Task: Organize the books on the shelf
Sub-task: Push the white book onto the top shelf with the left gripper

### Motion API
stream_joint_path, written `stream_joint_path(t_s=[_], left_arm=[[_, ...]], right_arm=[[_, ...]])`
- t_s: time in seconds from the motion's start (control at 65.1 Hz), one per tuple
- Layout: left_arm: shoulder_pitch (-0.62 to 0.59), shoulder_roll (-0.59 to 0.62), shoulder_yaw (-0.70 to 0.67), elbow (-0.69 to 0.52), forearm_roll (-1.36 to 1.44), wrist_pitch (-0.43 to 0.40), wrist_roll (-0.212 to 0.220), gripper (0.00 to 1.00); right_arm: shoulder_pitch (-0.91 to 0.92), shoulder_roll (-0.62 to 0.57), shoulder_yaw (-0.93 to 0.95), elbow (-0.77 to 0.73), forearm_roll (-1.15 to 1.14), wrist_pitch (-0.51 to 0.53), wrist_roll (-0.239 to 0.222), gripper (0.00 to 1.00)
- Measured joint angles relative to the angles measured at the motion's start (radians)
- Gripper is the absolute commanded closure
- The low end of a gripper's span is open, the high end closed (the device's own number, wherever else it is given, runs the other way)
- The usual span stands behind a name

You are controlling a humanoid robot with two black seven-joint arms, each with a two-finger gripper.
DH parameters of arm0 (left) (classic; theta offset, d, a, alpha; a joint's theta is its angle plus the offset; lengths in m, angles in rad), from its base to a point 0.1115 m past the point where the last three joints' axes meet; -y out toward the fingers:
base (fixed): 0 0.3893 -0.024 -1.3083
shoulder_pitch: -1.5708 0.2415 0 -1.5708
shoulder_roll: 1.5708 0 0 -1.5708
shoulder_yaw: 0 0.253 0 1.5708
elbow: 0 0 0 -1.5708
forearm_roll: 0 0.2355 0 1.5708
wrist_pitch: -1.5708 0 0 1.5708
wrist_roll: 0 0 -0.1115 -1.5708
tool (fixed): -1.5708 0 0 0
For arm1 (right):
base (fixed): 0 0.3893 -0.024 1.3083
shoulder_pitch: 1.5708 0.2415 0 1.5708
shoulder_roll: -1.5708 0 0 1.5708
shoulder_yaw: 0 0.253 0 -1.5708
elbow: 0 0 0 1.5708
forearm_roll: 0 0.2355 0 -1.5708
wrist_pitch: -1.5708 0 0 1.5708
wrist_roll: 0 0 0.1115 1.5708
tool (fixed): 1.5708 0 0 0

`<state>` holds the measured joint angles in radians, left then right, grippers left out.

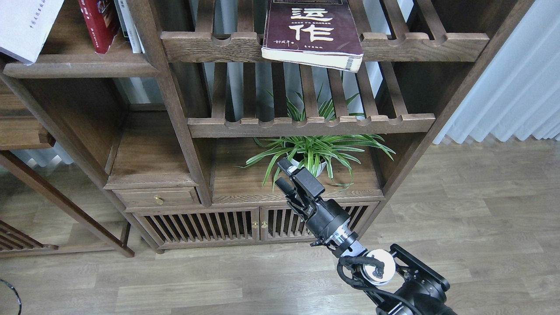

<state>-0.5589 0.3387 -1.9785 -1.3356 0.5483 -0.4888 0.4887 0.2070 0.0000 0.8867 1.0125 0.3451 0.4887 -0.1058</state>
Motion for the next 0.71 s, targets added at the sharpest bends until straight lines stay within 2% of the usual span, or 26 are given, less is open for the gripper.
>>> stream_joint_path(t_s=[0.43,0.63,0.706], left_arm=[[-0.012,0.003,-0.003,0.039,0.141,0.005,0.000,1.00],[-0.011,0.002,0.064,0.050,0.219,0.109,-0.001,1.00],[-0.014,0.001,0.107,0.052,0.235,0.172,-0.023,1.00]], right_arm=[[-0.001,0.000,0.001,-0.001,-0.009,0.000,0.000,0.04],[-0.004,0.000,0.002,-0.007,-0.009,0.000,0.000,0.04],[-0.005,0.000,0.001,-0.009,-0.009,0.000,0.000,0.04]])
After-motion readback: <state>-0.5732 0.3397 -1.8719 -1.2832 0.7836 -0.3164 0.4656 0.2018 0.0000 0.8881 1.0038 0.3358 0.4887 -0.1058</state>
